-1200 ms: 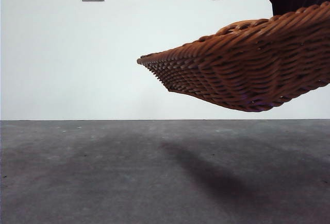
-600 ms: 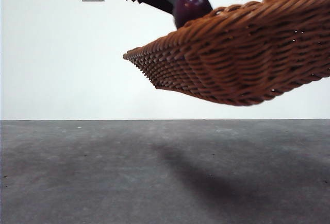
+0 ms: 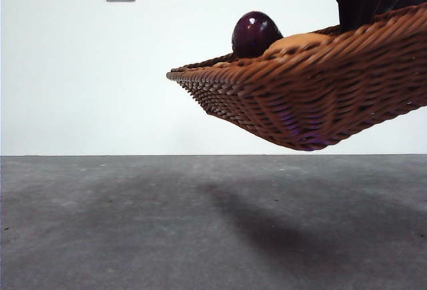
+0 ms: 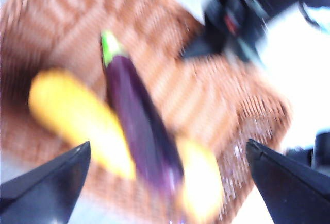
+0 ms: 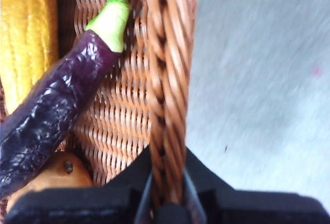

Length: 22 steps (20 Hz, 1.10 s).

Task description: Help me put the vegetables on the table into the basket

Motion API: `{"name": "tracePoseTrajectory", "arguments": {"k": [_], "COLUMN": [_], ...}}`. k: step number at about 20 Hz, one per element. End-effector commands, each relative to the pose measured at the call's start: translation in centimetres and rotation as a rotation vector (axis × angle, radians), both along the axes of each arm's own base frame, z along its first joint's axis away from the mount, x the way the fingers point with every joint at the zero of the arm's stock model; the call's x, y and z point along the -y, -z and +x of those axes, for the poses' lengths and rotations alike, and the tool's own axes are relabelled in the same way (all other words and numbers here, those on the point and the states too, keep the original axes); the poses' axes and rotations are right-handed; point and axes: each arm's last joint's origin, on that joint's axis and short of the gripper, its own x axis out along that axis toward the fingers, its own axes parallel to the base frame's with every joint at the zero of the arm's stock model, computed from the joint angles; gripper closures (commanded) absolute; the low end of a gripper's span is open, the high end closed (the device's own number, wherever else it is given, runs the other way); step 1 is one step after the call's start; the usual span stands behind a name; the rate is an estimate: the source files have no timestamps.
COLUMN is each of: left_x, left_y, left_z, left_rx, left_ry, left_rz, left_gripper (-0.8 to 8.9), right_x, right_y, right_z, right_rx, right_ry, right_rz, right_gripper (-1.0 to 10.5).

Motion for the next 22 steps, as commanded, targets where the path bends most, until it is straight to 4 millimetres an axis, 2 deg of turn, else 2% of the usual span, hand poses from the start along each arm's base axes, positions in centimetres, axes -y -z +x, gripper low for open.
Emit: {"name": "tracePoseTrajectory", "arguments": {"k": [1, 2, 3, 7, 11, 13, 17, 22], "left_x": [-1.9, -2.8, -3.8, -7.8, -11.5, -12.9, -14.6, -14.8], "left_y": [-1.1, -1.7, -2.4, -4.2, -5.0, -5.2, -5.5, -5.6], "left_z": [-1.5, -2.3, -3.1, -6.4, -9.5, -10.8, -12.0, -12.2], "left_rx": [0.042, 0.053, 0.068, 0.083, 0.081, 0.089, 0.126, 0.130], "left_ry": [0.042, 0.047, 0.044, 0.042, 0.041, 0.041, 0.014, 0.005], "left_rz": [0.024, 0.020, 0.011, -0.005, -0.003, -0.012, -0.029, -0.035], "left_gripper": [5.94, 7.62, 8.28, 8.22, 8.22, 8.22, 8.22, 8.22], "right_x": [0.3, 0.5, 0.9, 3.9, 7.6, 8.8, 9.6, 9.7], "right_y": [0.0, 0.3, 0.5, 2.0, 4.9, 6.5, 8.1, 9.5], "right_z": [0.5, 1.0, 1.6, 4.3, 7.3, 8.4, 11.3, 14.9], "right_rx": [0.023, 0.027, 0.032, 0.008, -0.065, -0.090, -0.104, -0.124], "right_ry": [0.038, 0.057, 0.081, 0.171, 0.267, 0.276, 0.266, 0.243], "right_rz": [0.015, 0.019, 0.024, 0.116, 0.209, 0.207, 0.217, 0.215], "right_gripper": [9.6, 9.6, 9.6, 9.6, 9.6, 9.6, 9.6, 9.6]}}
